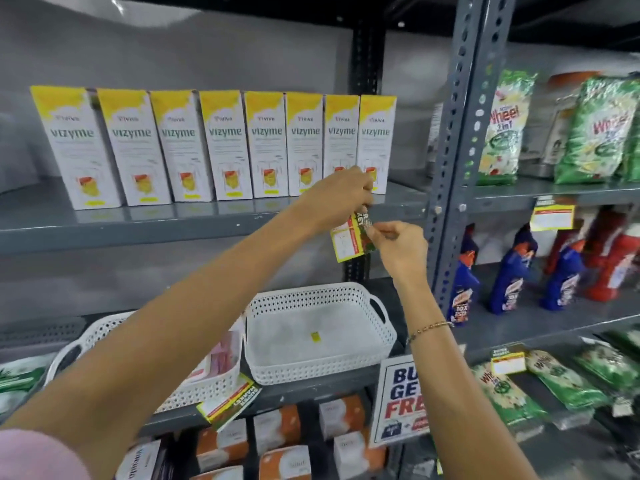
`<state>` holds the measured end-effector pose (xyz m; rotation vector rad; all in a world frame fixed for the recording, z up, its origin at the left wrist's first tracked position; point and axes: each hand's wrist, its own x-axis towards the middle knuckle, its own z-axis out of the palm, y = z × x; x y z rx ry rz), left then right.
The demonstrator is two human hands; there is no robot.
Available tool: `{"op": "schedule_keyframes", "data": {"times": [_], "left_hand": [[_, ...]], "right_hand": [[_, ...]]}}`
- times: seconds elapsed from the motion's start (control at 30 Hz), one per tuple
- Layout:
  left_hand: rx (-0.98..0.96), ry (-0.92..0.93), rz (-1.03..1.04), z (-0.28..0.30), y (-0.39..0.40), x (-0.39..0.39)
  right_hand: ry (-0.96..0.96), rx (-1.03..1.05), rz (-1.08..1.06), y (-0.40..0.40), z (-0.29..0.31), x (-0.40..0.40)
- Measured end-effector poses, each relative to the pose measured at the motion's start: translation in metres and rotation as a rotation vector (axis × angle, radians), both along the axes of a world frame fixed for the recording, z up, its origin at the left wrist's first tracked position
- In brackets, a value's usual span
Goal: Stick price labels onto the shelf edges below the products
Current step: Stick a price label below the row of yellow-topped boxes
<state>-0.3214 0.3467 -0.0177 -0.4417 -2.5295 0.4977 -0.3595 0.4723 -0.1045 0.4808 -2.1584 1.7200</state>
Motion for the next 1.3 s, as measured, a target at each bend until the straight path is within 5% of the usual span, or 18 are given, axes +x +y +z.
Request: {"op": "schedule_keyframes", "data": {"times": [0.67, 1.3], "left_hand": [[0.321, -0.089, 0.041, 0.019, 0.005, 0.007], [0.809, 0.180, 0.204, -0.016, -0.092, 0.120]], "right_hand": [[-0.038, -0.111, 0.111, 0.005, 0.004, -0.003], [0.021, -0.081, 0.346, -0.048, 0.032, 0.045]]}}
